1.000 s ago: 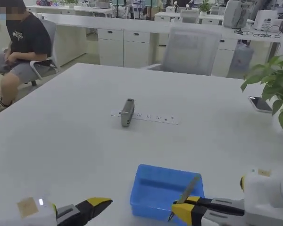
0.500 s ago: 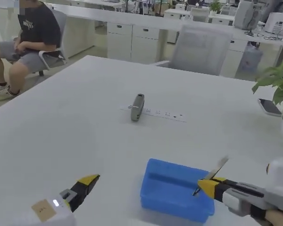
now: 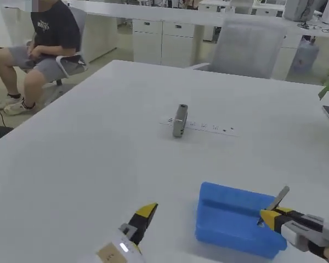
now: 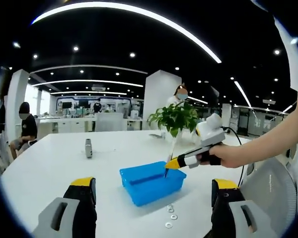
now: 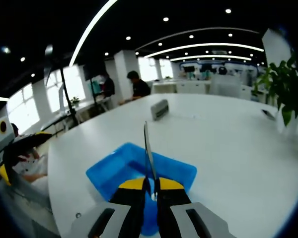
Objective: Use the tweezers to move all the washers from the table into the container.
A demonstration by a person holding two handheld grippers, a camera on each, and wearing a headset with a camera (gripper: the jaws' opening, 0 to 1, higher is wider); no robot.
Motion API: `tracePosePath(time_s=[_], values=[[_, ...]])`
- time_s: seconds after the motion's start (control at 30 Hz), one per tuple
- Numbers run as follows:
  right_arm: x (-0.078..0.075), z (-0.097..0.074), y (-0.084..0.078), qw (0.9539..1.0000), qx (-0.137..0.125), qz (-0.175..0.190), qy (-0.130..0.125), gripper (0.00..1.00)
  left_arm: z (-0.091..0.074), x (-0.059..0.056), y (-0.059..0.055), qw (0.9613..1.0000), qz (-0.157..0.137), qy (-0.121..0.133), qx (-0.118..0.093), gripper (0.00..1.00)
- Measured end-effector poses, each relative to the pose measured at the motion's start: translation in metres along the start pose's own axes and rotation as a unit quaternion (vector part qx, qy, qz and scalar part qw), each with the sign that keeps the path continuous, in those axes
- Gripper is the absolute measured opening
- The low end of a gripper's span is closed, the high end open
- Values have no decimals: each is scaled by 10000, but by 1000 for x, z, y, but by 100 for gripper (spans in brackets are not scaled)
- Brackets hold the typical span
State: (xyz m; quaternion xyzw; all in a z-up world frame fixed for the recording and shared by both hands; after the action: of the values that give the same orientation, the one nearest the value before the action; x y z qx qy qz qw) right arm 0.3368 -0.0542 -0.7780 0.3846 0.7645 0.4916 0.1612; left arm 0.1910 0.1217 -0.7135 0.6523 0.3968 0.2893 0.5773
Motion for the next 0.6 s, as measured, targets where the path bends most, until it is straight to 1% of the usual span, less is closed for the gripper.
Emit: tracePosePath(time_s=[0.03, 0.07, 0.17, 0.23, 0.33, 0.43, 0.57, 0.6], values=[[0, 1, -2, 10000, 10, 25, -39, 4, 0, -1, 0, 10000, 0, -41, -13, 99], [5, 3, -3, 9999, -31, 79, -64, 4, 0, -1, 1, 10000, -26, -69, -35, 99], [12, 4, -4, 9998, -21, 29, -193, 5, 0, 1, -1, 9995, -293, -97, -27, 99], [7, 6, -6, 9997, 0, 20, -247, 5, 0, 2, -3, 9990, -424, -127, 5, 99], [7, 6, -6, 9994, 41, -91, -316, 5, 2, 0, -5, 9990, -393, -165, 106, 99], [6, 4, -6, 9992, 67, -116, -381, 5, 1, -1, -5, 9990, -393, -173, 99, 99], [7, 1, -5, 9993, 51, -111, -349, 5, 1, 2, -5, 9992, -393, -16, 116, 99], [4, 2, -6, 9994, 53, -123, -316, 5, 1, 4, -6, 9992, -369, 33, 141, 99]])
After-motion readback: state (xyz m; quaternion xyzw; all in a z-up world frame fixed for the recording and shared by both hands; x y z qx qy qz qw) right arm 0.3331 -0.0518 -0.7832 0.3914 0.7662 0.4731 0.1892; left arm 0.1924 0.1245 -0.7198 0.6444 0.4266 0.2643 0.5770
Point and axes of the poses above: the centre of the closed fingertips' face, and the gripper's own axes: z roughly forward along the fingers, x roughly to its left, y roughly out of its top, the point moved 5 cm from there along -z, roughly backward along the fingers, and after that the axes turned 1 degree about -z, right-handed, at the moved point
